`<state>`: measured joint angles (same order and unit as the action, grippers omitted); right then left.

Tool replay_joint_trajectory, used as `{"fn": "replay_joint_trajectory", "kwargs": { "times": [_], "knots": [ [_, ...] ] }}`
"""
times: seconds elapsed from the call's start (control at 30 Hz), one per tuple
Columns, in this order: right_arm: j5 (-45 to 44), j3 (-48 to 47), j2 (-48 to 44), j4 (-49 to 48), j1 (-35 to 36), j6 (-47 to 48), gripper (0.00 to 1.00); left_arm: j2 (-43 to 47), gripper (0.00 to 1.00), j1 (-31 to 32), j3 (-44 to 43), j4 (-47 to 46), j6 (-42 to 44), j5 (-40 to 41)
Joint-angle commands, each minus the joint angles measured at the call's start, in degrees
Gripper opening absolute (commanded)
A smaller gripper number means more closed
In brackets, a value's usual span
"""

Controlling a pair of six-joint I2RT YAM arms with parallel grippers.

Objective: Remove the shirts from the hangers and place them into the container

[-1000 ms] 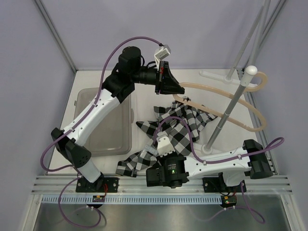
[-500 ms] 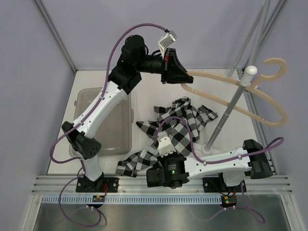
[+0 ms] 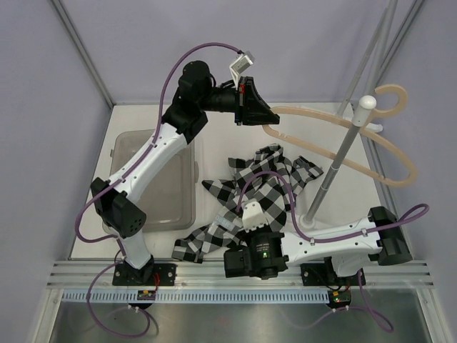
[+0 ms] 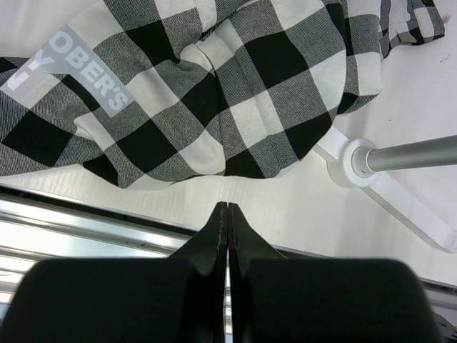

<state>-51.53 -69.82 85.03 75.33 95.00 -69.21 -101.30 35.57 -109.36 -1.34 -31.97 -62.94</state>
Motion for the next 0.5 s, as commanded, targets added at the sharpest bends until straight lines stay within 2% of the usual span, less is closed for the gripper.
{"fn": "replay_joint_trajectory", "kwargs": {
  "times": [0.0,0.1,0.27,0.47],
  "knots": [
    [-2.52,0.74,-2.15,0.96,0.62,-3.65,0.00,4.61,0.00,-1.29,1.60,-7.35,-2.84,-0.08],
    [-2.53,1.44,-2.51,0.70,0.62,-3.74,0.00,4.88,0.00,-1.65,2.84,-9.29,-3.81,-0.26],
    [-2.87,1.53,-2.68,0.43,0.62,-3.65,0.00,3.22,0.00,-1.65,0.21,-10.86,-5.90,-1.22],
    [-3.05,1.71,-2.86,0.52,0.62,-3.74,0.00,2.77,0.00,-2.26,-2.61,-9.29,-5.48,-1.13]
  ]
}}
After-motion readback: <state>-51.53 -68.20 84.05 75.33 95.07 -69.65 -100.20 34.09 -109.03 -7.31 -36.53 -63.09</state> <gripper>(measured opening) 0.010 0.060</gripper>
